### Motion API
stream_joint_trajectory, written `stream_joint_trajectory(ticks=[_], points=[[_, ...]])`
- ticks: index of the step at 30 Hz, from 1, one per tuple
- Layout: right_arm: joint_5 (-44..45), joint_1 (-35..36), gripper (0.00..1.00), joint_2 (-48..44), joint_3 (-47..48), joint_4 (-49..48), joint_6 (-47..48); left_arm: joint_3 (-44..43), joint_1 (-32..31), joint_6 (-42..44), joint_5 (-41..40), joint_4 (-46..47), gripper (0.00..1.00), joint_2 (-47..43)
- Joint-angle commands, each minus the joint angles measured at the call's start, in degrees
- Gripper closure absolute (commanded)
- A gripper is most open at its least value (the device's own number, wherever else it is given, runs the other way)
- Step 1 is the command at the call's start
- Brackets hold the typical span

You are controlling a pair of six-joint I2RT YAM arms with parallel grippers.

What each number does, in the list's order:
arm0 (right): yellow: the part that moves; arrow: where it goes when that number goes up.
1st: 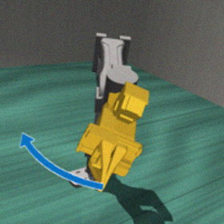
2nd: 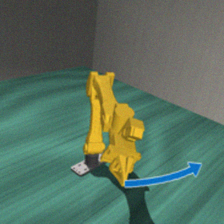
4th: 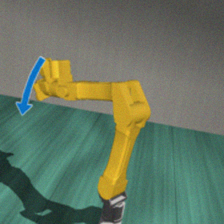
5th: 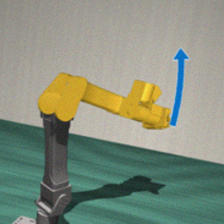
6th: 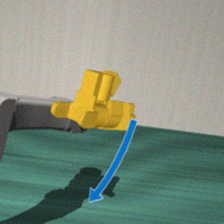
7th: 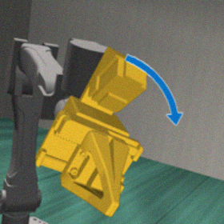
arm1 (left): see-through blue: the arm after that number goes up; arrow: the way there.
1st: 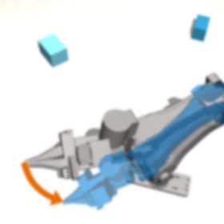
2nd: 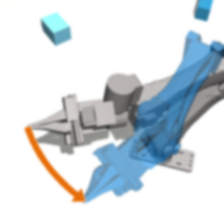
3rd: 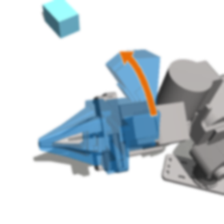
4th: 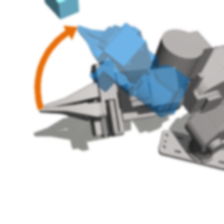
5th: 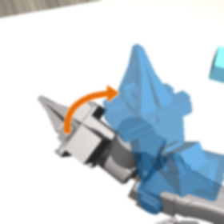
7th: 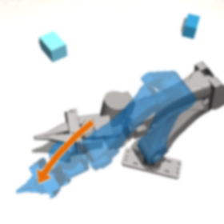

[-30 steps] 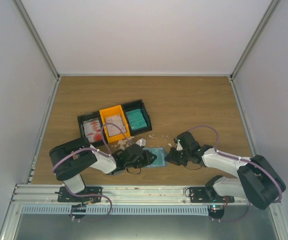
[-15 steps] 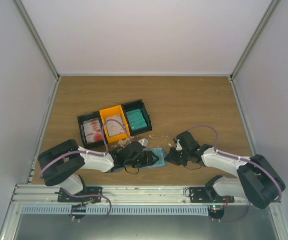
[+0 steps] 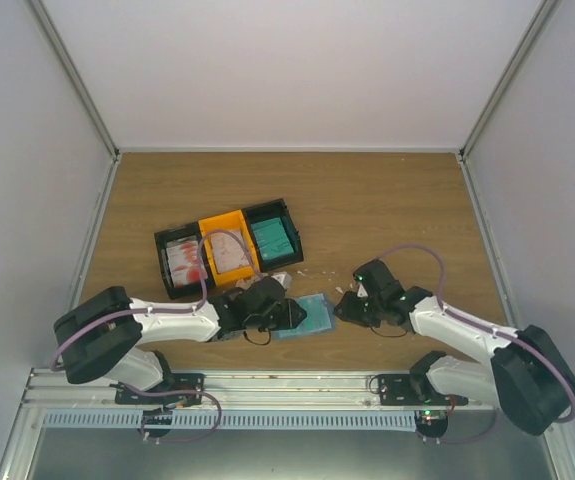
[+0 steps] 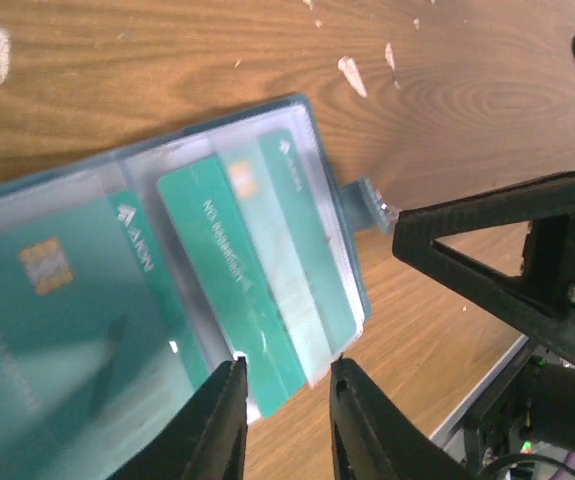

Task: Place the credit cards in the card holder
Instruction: Turn over the card slot in the card holder.

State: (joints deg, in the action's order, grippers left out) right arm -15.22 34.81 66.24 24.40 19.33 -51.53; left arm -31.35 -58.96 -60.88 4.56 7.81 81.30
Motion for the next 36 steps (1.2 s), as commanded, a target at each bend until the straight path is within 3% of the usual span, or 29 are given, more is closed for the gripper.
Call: stream_joint_trajectory(ticks=[1, 5, 11, 36], points=[[1.95, 0.18, 0.71, -3.31, 2.73, 3.74, 3.34, -3.94, 0.99, 5.34, 0.83, -0.67, 0.78, 3.31], [-1.77, 0.15, 0.71, -5.17, 1.97, 2.39, 4.92, -5.76, 1.47, 7.04, 1.87, -0.72, 0.88, 7.03], [-7.19, 0.18, 0.74, -5.51, 0.13, -0.88, 6.27, -5.81, 1.85, 6.52, 2.30, -1.50, 0.95, 9.81], [-16.18, 0.48, 0.77, 2.30, -1.63, -9.89, 8.25, -4.37, 1.84, 5.59, 3.92, 0.26, 0.98, 13.25]])
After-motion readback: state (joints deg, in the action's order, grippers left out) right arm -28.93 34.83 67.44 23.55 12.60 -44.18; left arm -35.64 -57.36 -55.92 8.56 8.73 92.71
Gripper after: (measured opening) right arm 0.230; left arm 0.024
